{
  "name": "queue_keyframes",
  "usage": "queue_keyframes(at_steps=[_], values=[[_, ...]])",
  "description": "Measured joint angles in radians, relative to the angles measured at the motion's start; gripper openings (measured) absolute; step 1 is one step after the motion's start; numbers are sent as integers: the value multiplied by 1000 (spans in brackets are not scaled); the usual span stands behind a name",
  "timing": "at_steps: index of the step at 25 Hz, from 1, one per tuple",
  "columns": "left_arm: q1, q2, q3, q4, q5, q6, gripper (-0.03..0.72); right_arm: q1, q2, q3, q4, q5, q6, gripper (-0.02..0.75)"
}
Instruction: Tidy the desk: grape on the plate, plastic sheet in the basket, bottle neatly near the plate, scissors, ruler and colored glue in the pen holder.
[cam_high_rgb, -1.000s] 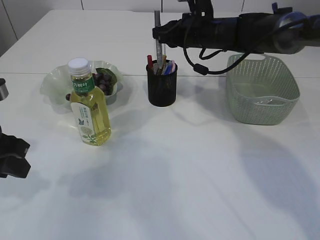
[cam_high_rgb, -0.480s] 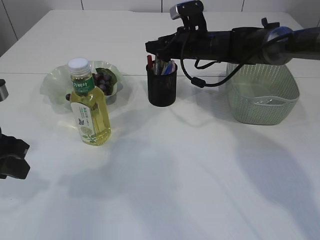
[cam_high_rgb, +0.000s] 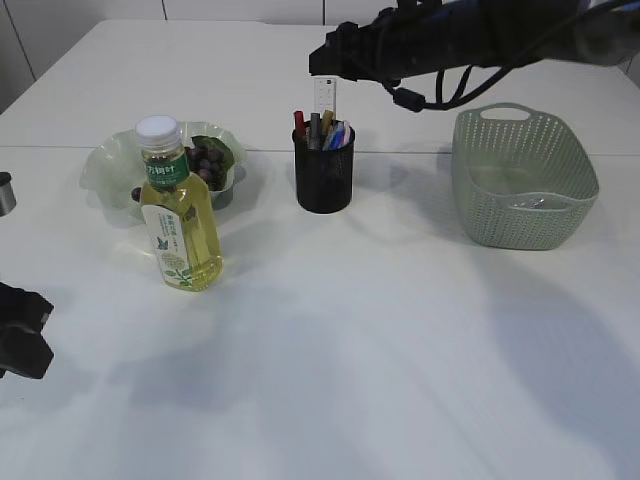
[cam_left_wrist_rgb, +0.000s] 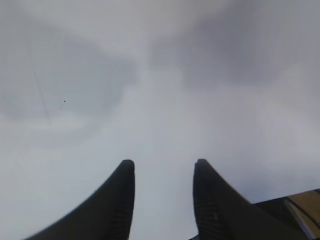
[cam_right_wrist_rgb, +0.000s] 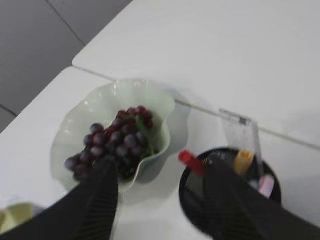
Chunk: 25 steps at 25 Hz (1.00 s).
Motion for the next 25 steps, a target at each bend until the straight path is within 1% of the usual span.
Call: queue_keyframes(at_steps=[1,3,5,6,8,10,12,16,17,21,25], values=[[0,0,0,-5,2,0,289,2,-27,0,-100,49,136,422],[0,0,0,-17,4,0,289,8,-77,-3,-325,135,348,407],[0,0,0,-35,4,0,289,20,-111,-3,-503,231,539,401],[0,0,0,-44,5,0,289,26,-126,-3,-586,260,604,399],[0,0,0,-57,5,0,289,34,-148,-3,-716,324,724,397],[0,0,0,-64,5,0,289,39,-170,-3,-834,379,787,396],[0,-5,0,-69,5,0,289,40,-188,-3,-923,423,834,396],[0,-65,0,-77,5,-11,289,40,-221,-3,-1058,496,888,396],[0,-84,0,-77,7,-18,289,40,-232,-3,-1073,517,891,396],[0,-192,0,-77,31,-49,289,40,-272,-3,-1082,566,900,396],[0,-332,0,-57,71,-85,289,40,-336,-3,-1060,597,900,396]])
